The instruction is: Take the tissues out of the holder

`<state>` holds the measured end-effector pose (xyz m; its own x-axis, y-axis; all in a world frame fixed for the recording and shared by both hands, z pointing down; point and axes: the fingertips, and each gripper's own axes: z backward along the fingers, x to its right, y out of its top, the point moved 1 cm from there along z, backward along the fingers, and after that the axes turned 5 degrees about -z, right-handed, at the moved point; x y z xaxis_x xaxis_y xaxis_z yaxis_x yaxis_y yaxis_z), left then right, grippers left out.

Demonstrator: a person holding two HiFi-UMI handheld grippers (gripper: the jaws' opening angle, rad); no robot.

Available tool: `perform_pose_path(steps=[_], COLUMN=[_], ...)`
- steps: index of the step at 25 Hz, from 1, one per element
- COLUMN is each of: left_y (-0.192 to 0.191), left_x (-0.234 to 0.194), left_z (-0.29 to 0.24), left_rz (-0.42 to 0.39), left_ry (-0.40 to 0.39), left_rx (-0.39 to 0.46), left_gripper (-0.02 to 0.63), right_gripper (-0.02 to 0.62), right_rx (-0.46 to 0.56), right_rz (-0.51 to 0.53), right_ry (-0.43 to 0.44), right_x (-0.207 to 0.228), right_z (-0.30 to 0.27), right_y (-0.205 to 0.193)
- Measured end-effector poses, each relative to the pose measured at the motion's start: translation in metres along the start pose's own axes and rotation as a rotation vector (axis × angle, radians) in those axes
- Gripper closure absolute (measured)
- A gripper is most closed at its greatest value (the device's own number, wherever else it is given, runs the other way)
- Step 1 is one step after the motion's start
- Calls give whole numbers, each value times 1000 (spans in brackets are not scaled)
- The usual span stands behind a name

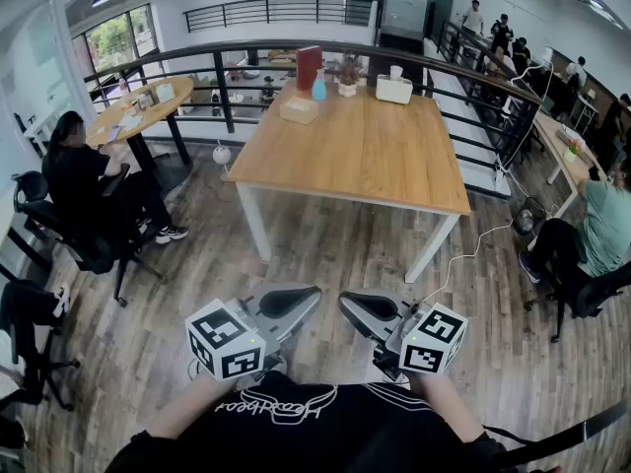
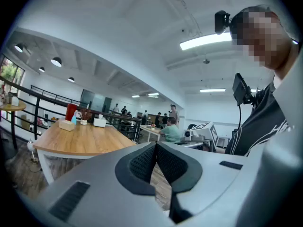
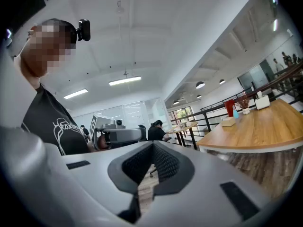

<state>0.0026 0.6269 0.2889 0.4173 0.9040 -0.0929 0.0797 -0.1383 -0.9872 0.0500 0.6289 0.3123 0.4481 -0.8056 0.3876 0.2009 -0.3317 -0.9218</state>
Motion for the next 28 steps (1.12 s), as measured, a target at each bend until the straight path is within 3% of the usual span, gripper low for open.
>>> perform_pose_path(steps=[8,17,28], left_y=[-4,-10,-8], left_x=[9,-18,-117], left_z=[-10,-27,-54], left_rz=[28,39,62], left_ry=[-15,-46,-32], left_rx=[-10,-25,7], left_gripper=[592,592,592], right_gripper=[578,577,577], right_rx=[9,23,-6], right_rz=[-10,-45,-58], right_ry=[-23,-59,-76], right_x=[6,35,114], right_z=[15,5,-54], right_y=[1,1,16])
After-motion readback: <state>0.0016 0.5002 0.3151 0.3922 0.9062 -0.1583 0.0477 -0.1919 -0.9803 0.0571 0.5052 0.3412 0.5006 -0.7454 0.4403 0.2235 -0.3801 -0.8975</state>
